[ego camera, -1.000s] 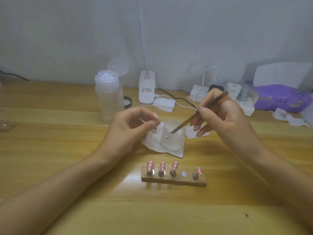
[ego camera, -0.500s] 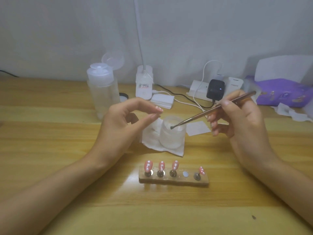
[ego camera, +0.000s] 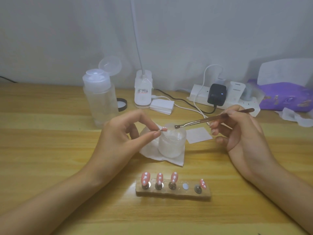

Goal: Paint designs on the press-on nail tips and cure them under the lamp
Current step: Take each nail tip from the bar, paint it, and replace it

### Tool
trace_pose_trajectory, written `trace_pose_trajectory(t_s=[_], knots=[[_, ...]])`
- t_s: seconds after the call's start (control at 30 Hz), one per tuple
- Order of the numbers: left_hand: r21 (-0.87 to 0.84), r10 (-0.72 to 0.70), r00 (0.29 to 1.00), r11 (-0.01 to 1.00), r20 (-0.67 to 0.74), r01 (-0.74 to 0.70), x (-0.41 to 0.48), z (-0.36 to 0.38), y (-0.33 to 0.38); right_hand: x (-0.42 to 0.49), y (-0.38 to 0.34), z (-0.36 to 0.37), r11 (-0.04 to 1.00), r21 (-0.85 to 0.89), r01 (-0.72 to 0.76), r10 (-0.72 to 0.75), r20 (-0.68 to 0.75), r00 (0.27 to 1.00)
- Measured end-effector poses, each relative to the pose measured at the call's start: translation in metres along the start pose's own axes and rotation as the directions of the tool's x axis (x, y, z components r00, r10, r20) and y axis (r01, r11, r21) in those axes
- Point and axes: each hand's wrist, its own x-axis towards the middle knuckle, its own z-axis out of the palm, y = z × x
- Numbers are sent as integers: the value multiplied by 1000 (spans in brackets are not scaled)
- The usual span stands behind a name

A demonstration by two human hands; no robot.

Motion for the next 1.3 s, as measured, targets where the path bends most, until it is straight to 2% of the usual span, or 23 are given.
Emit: trace_pose_trajectory(t_s=[0.33,0.5,0.63,0.77,0.9,1.03,1.17,1.3], knots=[[12,54,998,998,12,-55,0,1,1,-2,1,4,993,-102,68,-52,148,988],[-7,55,998,998,14,-55,0,0,1,-1,3,2,992,-107,61,-52,85,995],[13,81,997,997,14,-81,-1,0,1,-3,2,4,988,-130,89,-68,155,986],[35,88,996,996,16,-88,-2,0,2,-1,3,3,991,-117,69,-59,85,995],[34,95,995,995,21,-96,-1,0,3,-3,1,5,983,-155,99,-73,166,983],[38,91,996,995,22,-92,-2,0,2,-2,2,3,987,-135,84,-73,85,994],[31,92,996,995,17,-92,-1,1,2,-3,1,6,983,-140,116,-91,173,981],[30,82,996,996,16,-83,-1,0,1,-1,3,4,986,-138,93,-80,100,992]])
